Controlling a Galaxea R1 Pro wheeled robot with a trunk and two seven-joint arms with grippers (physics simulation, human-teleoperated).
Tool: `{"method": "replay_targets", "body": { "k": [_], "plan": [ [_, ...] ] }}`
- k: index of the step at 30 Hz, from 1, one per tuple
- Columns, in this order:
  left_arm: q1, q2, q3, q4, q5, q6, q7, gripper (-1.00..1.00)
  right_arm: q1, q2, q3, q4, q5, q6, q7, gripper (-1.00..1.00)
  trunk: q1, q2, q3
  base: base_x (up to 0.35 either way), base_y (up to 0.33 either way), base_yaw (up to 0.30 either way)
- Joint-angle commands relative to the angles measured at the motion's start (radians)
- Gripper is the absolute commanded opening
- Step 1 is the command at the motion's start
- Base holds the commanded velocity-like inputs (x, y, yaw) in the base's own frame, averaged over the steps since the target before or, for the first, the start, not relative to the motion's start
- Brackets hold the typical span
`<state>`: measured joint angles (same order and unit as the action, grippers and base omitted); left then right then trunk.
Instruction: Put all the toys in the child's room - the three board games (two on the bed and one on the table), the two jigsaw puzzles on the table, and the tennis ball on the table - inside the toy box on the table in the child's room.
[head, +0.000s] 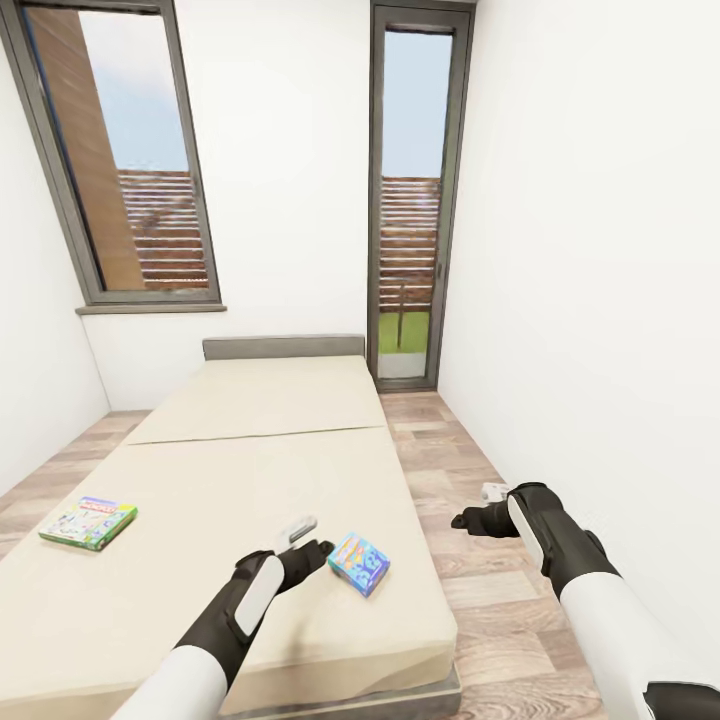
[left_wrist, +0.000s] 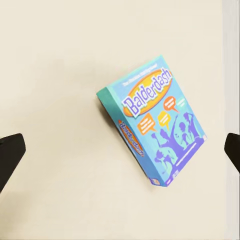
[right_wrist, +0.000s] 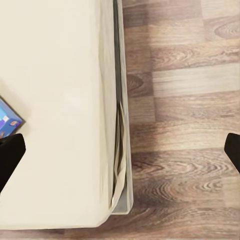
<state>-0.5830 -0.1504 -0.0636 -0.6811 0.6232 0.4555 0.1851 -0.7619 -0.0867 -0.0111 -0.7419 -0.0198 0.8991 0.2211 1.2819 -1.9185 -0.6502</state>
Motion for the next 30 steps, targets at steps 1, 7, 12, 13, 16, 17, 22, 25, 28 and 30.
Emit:
{"method": "replay_targets", "body": {
  "k": [1,7,12,13,16,17,22,25,28,30],
  "plan": [
    [0.000,0.000,-0.003,-0.002,0.011,0.003,0.009,1.00,-0.001,0.000,-0.001,-0.001,-0.002,0.005,0.001,1.00,0.000,-0.001,-0.001,0.031,-0.002,0.000],
    [0.000,-0.001,-0.005,-0.008,0.055,0.008,0.004,1.00,-0.001,0.000,-0.001,-0.001,-0.002,0.004,0.001,1.00,0.000,-0.001,-0.001,0.018,-0.001,0.000],
    [0.000,0.000,-0.006,-0.014,0.075,0.011,0.002,1.00,-0.001,0.001,-0.001,-0.001,-0.002,0.004,0.001,1.00,0.000,-0.001,-0.001,0.009,-0.001,0.000],
    [0.000,0.000,-0.006,-0.014,0.075,0.011,0.002,1.00,-0.001,0.001,-0.001,-0.001,-0.002,0.004,0.001,1.00,0.000,-0.001,-0.001,0.007,0.000,0.000],
    [0.000,0.001,-0.007,-0.020,0.083,0.008,0.000,1.00,-0.001,0.001,-0.001,-0.001,-0.002,0.004,0.001,1.00,0.000,-0.001,-0.001,0.005,0.000,0.000],
    [0.000,0.001,-0.007,-0.023,0.086,0.007,0.000,1.00,-0.001,0.001,-0.001,-0.002,-0.002,0.004,0.001,1.00,0.004,-0.008,-0.004,0.003,0.000,0.000],
    [0.000,0.002,-0.019,-0.031,0.090,0.005,-0.001,1.00,-0.001,0.001,-0.001,-0.002,-0.002,0.004,0.001,1.00,0.023,-0.043,-0.020,0.002,0.000,0.000],
    [0.000,0.003,-0.037,-0.034,0.092,0.004,0.000,1.00,-0.001,0.001,-0.001,-0.002,-0.002,0.004,0.001,1.00,0.034,-0.064,-0.029,0.001,0.000,0.000],
    [0.000,0.004,-0.059,-0.036,0.093,0.002,0.001,1.00,-0.001,0.001,-0.001,-0.002,-0.002,0.004,0.001,1.00,0.042,-0.078,-0.036,0.000,0.000,0.000],
    [0.000,0.005,-0.069,-0.037,0.093,0.002,0.001,1.00,-0.001,0.001,-0.001,-0.002,-0.002,0.004,0.001,1.00,0.042,-0.078,-0.036,0.000,0.000,0.000]
  ]
}}
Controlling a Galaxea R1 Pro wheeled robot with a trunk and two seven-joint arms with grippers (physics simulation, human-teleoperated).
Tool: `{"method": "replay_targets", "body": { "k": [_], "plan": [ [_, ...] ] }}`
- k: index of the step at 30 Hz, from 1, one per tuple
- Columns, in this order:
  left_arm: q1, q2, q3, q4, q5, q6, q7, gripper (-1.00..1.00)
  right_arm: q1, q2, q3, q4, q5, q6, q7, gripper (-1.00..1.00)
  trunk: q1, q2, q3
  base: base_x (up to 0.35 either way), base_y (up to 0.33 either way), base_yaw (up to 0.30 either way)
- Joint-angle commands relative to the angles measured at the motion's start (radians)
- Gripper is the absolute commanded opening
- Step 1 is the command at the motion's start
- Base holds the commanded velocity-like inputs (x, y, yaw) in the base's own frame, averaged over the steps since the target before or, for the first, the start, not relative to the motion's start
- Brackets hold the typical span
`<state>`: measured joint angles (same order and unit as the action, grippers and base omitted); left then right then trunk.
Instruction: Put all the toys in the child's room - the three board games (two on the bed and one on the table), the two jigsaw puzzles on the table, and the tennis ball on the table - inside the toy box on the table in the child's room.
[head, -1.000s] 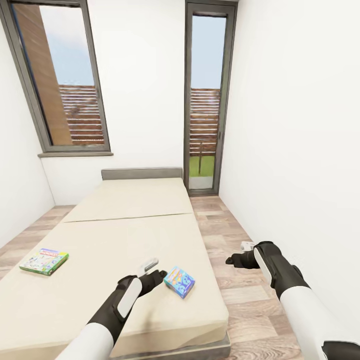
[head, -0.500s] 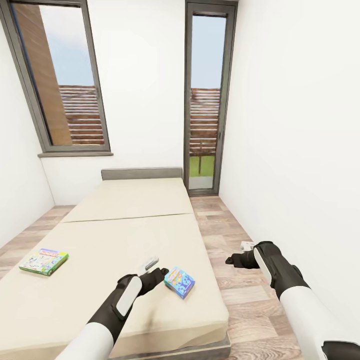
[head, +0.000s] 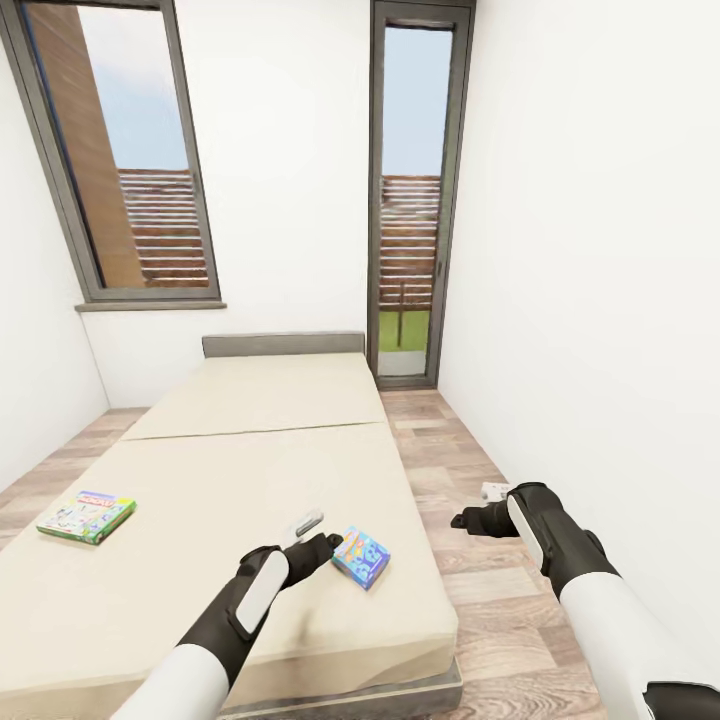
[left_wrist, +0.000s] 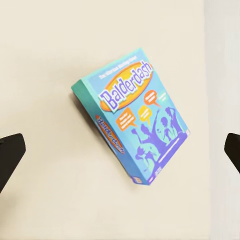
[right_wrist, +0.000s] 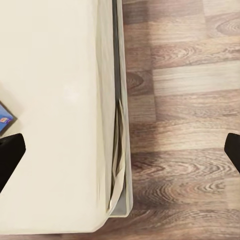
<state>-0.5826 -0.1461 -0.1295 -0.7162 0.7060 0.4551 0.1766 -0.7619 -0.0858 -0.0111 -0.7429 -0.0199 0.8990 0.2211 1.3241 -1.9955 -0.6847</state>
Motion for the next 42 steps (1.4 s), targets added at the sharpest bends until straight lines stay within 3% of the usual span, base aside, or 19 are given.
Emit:
{"method": "replay_targets", "body": {
  "k": [1,11,23,42],
  "plan": [
    [0.000,0.000,-0.003,-0.002,0.010,0.002,0.009,1.00,-0.001,0.000,-0.001,-0.001,-0.002,0.005,0.001,1.00,0.000,-0.001,-0.001,0.000,0.000,0.000],
    [0.000,0.004,-0.017,-0.017,0.026,0.010,0.002,1.00,-0.001,0.000,-0.001,-0.001,-0.002,0.005,0.001,1.00,0.000,-0.001,-0.001,0.000,0.000,0.000],
    [-0.004,0.009,-0.005,-0.033,0.082,0.039,-0.001,1.00,0.001,0.000,-0.001,-0.001,-0.002,0.006,0.001,1.00,0.046,-0.085,-0.039,0.000,0.000,0.000],
    [-0.044,0.039,0.000,-0.028,0.099,0.048,-0.003,1.00,0.001,-0.005,-0.001,-0.002,-0.002,0.007,0.002,1.00,0.119,-0.218,-0.098,0.000,0.000,0.000]
  ]
}}
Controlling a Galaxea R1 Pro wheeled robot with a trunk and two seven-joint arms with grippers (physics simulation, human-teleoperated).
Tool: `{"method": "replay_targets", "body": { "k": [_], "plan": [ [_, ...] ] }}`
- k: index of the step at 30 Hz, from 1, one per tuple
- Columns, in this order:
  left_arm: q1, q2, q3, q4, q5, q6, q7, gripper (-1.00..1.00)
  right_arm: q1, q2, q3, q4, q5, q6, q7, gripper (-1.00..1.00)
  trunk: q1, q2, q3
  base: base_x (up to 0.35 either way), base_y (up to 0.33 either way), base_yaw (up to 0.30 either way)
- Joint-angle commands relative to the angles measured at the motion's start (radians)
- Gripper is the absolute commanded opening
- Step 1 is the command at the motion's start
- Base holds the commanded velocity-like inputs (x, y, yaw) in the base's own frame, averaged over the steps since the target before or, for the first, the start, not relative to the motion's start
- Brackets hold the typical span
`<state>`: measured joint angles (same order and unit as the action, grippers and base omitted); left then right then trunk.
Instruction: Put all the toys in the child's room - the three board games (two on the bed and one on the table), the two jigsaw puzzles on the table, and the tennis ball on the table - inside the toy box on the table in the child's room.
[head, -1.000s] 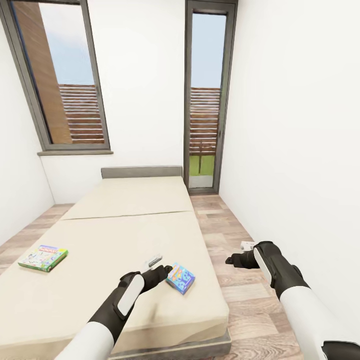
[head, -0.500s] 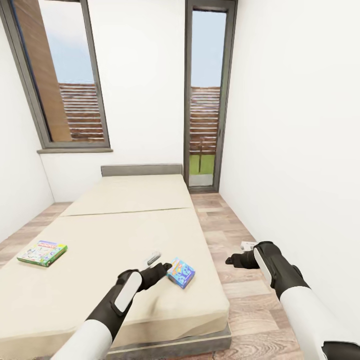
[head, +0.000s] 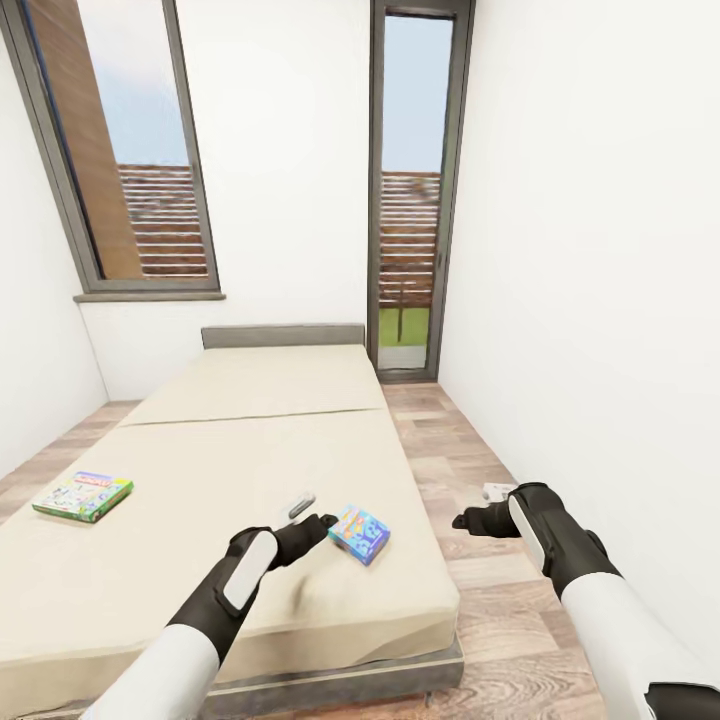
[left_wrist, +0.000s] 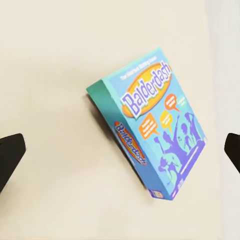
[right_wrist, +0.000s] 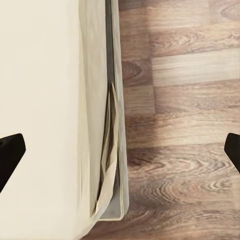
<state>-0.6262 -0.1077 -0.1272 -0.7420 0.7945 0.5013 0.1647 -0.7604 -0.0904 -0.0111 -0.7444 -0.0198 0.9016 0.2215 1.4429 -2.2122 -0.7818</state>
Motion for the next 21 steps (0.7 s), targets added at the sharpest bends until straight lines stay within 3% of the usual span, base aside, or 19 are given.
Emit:
{"method": "replay_targets", "body": {
  "k": [1,21],
  "plan": [
    [-0.004,0.002,-0.002,-0.002,0.011,0.005,0.009,1.00,-0.001,0.000,-0.001,-0.001,-0.002,0.005,0.001,1.00,0.000,-0.001,-0.001,0.000,0.000,0.000],
    [-0.012,0.007,-0.001,-0.001,0.009,0.045,0.011,1.00,-0.002,-0.003,-0.001,-0.001,-0.002,0.005,0.001,1.00,0.000,-0.001,-0.001,0.000,0.000,0.000]
  ]
}}
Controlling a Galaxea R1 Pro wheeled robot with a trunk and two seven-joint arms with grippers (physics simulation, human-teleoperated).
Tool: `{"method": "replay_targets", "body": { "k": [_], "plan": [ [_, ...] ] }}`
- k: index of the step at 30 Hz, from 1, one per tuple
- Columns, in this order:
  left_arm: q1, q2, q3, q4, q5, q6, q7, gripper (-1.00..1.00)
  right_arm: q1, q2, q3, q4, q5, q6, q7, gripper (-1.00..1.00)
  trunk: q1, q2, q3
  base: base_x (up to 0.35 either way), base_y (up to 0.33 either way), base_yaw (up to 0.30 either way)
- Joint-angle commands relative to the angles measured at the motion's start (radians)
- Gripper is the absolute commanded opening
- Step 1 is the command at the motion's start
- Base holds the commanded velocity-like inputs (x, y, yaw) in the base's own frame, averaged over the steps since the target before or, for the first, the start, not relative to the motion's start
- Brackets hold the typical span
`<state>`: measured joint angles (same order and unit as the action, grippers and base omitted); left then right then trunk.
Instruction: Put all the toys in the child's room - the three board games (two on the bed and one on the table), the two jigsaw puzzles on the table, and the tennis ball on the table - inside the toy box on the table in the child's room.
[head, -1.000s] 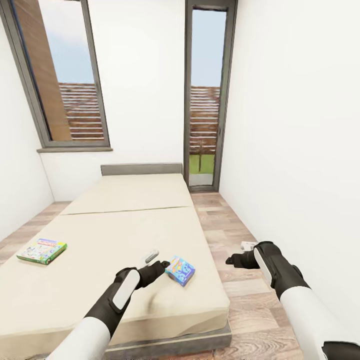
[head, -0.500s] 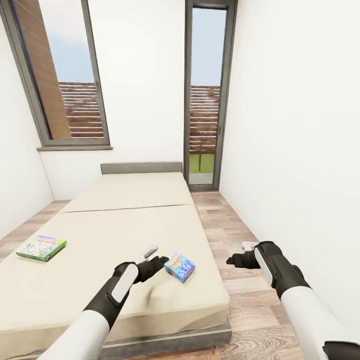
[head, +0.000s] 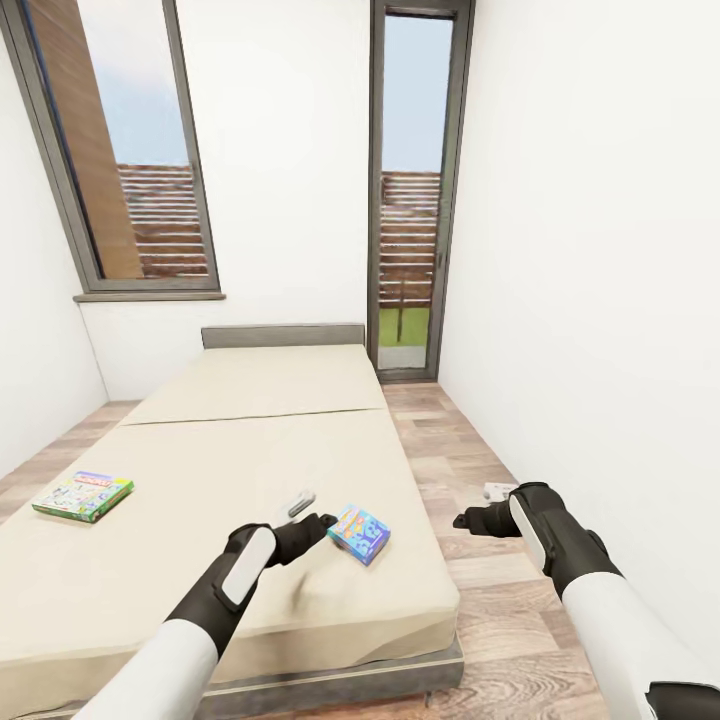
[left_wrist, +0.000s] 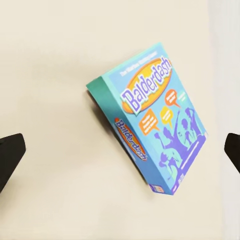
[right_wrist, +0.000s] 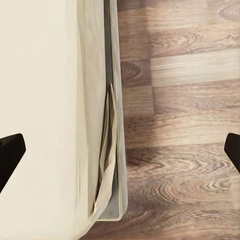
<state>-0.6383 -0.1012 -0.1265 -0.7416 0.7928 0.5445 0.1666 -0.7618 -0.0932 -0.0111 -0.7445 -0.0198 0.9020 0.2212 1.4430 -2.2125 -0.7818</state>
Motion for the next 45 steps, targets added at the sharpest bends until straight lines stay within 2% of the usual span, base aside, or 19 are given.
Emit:
{"method": "replay_targets", "body": {
  "k": [1,33,45],
  "plan": [
    [0.001,0.001,-0.002,-0.002,0.009,0.000,0.009,1.00,-0.001,0.000,-0.001,-0.001,-0.002,0.005,0.001,1.00,0.000,0.000,-0.001,0.000,0.000,0.000],
    [-0.003,0.003,-0.010,0.083,0.002,-0.034,0.000,1.00,-0.001,0.000,-0.001,-0.004,-0.001,0.003,0.001,1.00,0.000,0.000,-0.001,0.064,0.000,0.000],
    [-0.017,0.008,-0.007,0.099,0.001,-0.035,-0.061,1.00,0.000,-0.001,-0.002,-0.018,0.000,0.006,0.001,1.00,0.000,0.000,-0.001,0.005,0.000,0.000]
  ]
}}
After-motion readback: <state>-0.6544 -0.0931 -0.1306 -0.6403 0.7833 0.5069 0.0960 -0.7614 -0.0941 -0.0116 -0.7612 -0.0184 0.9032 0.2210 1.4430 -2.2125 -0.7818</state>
